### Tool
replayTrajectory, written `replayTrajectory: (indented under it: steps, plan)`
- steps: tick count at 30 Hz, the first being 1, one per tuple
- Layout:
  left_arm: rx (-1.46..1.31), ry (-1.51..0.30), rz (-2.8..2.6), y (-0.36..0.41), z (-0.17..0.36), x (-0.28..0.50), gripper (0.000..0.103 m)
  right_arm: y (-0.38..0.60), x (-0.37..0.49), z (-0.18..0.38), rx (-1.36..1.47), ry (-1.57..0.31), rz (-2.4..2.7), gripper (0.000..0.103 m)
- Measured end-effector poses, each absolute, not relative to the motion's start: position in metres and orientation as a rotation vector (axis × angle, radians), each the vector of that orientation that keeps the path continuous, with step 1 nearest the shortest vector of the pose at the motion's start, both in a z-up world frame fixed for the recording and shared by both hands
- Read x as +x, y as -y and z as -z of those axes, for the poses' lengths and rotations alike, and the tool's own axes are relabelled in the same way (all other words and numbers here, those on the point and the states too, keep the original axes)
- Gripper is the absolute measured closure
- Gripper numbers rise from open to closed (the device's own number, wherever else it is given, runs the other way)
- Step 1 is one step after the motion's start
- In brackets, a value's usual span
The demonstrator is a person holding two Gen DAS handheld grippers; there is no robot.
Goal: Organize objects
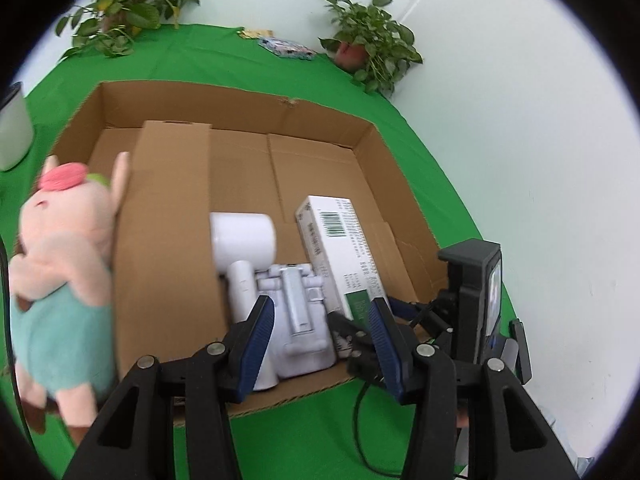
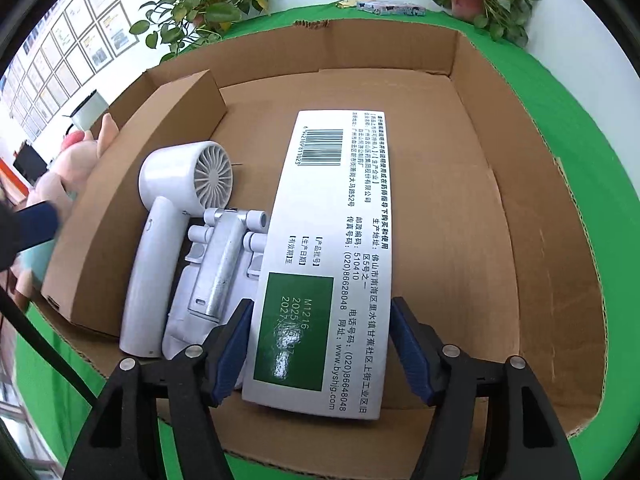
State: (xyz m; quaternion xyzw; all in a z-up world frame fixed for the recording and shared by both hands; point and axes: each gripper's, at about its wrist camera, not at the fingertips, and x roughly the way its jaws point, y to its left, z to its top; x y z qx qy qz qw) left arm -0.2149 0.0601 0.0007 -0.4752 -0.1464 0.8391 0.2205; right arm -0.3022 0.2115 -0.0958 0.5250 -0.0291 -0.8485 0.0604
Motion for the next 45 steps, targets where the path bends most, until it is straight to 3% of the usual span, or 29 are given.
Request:
replayTrajectory:
  steps: [6,9,11,13,15,18,24,27,29,37,45]
  plan:
    - [-1.305,0.421,-2.414,-0.026,0.007,-0.200,0.056,-0.215,-0.297,0.087,1.541,0.129,2.580,0.037]
    - [-1.277,0.343,-2.512,-0.023,0.009,-0.192,0.056,-0.218,-0.287,0.077,1.522,0.118,2.607,0.037]
    - [-1.243,0.235,-2.608,-0.026,0.009,-0.187,0.050,-0.218,-0.274,0.062,1.407,0.111,2.654,0.036]
    - [-1.196,0.065,-2.721,-0.032,0.009,-0.176,0.042,-0.216,-0.248,0.039,1.168,0.103,2.738,0.021]
    - [-1.125,-0.068,-2.808,-0.040,0.012,-0.166,0.033,-0.214,-0.226,0.026,0.995,0.093,2.799,0.000]
    - [-1.074,-0.080,-2.853,-0.042,0.022,-0.159,0.033,-0.208,-0.209,0.025,0.900,0.068,2.851,0.001]
    - [-1.040,0.007,-2.950,-0.034,0.049,-0.152,0.033,-0.204,-0.214,0.057,0.977,0.156,2.864,0.001]
    - [-0.988,-0.005,-2.994,-0.036,0.058,-0.150,0.032,-0.192,-0.213,0.069,0.926,0.046,2.914,0.000]
    - [-0.950,-0.004,-3.013,-0.039,0.061,-0.148,0.029,-0.185,-0.210,0.076,0.904,-0.048,2.947,0.001]
    - [-0.829,0.004,-3.071,-0.045,0.069,-0.141,0.021,-0.187,-0.205,0.076,0.852,-0.042,2.974,0.000]
    - [-0.885,-0.061,-3.067,-0.054,0.072,-0.145,0.013,-0.187,-0.205,0.076,0.851,-0.043,2.974,0.000]
